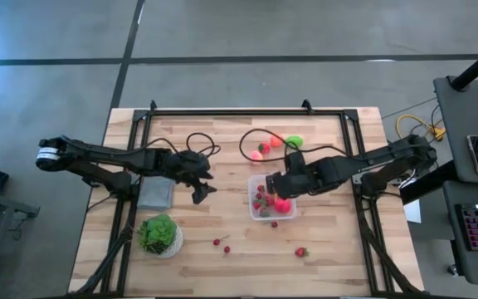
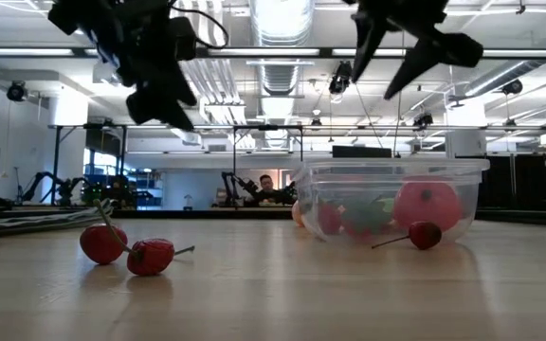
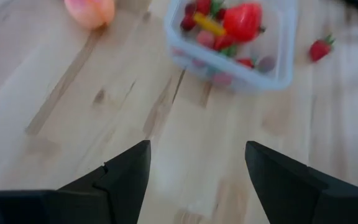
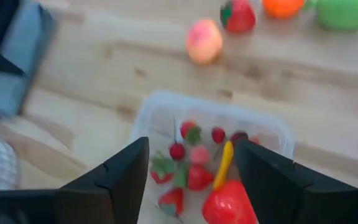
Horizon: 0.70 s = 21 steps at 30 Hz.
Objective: Pick and placing Produce into tupperware
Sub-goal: Put the peach into the transparent bin
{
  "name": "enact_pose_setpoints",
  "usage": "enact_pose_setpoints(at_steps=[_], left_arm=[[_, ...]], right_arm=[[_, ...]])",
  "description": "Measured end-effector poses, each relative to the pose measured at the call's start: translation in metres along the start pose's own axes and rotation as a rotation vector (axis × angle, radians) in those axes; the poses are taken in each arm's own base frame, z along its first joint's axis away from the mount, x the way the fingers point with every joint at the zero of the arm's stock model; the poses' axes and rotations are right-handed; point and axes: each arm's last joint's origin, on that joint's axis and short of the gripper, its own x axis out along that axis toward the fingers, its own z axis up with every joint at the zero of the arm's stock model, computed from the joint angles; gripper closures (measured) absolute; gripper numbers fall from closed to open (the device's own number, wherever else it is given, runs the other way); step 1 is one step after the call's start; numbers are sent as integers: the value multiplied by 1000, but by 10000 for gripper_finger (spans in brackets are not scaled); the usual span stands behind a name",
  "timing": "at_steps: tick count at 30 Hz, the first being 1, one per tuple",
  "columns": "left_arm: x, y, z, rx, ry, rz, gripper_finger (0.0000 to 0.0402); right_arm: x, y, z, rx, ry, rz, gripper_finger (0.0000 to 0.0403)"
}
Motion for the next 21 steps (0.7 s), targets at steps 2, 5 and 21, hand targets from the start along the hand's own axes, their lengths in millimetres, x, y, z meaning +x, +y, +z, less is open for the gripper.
enact_pose_setpoints(at_steps=[2, 5, 21], left_arm=[[0, 1, 5, -10, -37, -13, 155], [1, 9, 18, -74, -82, -12, 155], [90, 62, 89, -358, 37, 35, 155]], right_arm=[[-9, 0, 6, 14, -42, 9, 170], [-25, -4, 15, 24, -70, -5, 166], [-58, -43, 28, -41, -65, -211, 71]])
